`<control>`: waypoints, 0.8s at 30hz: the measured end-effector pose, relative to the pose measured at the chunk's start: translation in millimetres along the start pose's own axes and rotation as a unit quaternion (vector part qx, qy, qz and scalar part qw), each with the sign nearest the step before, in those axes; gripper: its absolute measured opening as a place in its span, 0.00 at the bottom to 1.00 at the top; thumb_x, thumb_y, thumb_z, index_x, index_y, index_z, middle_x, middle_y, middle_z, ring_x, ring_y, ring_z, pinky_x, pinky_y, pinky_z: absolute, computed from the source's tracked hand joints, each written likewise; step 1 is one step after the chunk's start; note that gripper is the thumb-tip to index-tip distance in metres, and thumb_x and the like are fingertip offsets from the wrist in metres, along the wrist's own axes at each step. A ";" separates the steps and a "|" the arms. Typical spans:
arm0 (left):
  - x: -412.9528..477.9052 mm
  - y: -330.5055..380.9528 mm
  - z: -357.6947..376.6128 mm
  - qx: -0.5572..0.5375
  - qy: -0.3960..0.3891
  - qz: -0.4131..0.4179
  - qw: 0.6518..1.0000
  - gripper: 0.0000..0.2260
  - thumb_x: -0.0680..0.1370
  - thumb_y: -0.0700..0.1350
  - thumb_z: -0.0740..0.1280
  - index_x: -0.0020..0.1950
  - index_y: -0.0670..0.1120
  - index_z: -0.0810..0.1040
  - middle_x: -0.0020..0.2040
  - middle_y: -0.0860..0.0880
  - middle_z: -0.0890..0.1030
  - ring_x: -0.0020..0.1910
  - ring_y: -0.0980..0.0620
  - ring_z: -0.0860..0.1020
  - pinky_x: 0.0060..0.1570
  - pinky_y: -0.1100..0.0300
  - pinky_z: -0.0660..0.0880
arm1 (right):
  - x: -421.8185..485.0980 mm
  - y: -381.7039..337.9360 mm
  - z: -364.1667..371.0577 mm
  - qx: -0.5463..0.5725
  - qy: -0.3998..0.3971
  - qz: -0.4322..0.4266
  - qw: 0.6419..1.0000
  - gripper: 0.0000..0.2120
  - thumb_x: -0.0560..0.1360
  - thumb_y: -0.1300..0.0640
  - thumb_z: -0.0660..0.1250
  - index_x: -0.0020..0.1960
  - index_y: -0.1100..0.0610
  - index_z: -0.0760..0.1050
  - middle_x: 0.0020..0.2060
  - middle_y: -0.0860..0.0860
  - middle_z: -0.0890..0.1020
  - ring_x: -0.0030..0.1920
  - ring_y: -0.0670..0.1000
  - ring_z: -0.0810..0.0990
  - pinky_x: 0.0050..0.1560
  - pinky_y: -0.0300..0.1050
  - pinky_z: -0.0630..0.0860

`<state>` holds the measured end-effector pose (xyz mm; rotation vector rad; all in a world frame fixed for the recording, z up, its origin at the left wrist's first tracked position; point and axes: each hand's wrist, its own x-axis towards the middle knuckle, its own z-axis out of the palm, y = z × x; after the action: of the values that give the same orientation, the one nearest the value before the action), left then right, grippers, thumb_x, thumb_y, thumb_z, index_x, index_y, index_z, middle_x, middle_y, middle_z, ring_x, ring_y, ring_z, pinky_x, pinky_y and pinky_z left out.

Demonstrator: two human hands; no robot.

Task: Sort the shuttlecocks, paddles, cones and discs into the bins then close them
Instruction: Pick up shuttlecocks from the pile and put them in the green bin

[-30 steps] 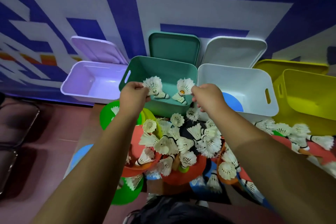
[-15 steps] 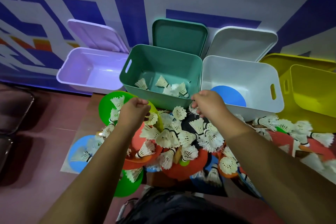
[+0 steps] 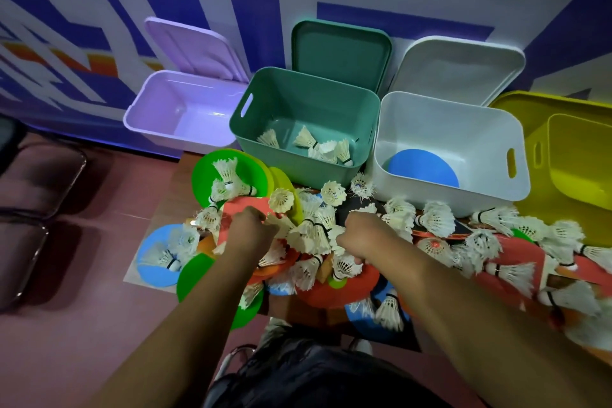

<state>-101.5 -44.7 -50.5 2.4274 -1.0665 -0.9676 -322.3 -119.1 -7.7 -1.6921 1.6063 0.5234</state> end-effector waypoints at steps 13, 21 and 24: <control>-9.4 -4.1 -20.6 -0.010 0.030 0.048 0.998 0.04 0.79 0.47 0.73 0.47 0.47 0.83 0.38 0.51 0.82 0.36 0.49 0.80 0.33 0.62 0.68 | 0.1 2.9 -13.6 -0.038 0.114 -0.035 0.992 0.05 0.75 0.61 0.65 0.41 0.54 0.72 0.40 0.52 0.77 0.43 0.57 0.79 0.34 0.43 0.68; -11.7 28.2 -60.3 -0.031 0.138 0.141 0.980 0.05 0.78 0.49 0.74 0.43 0.52 0.82 0.46 0.50 0.82 0.44 0.50 0.79 0.41 0.58 0.68 | -15.5 -6.3 -55.6 0.101 0.178 -0.085 0.975 0.10 0.73 0.56 0.66 0.51 0.56 0.82 0.43 0.54 0.86 0.44 0.58 0.84 0.51 0.55 0.84; -12.1 46.8 -75.5 -0.029 0.162 0.176 0.970 0.05 0.78 0.50 0.73 0.43 0.54 0.81 0.46 0.51 0.82 0.45 0.51 0.79 0.43 0.57 0.69 | -22.8 -13.0 -73.0 0.186 0.187 -0.096 0.960 0.06 0.74 0.56 0.65 0.48 0.49 0.80 0.41 0.50 0.87 0.42 0.56 0.86 0.50 0.54 0.85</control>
<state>-79.7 -65.8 33.8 2.1465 -1.2646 -0.4619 -326.7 -158.1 59.2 -1.6918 1.6458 -0.2031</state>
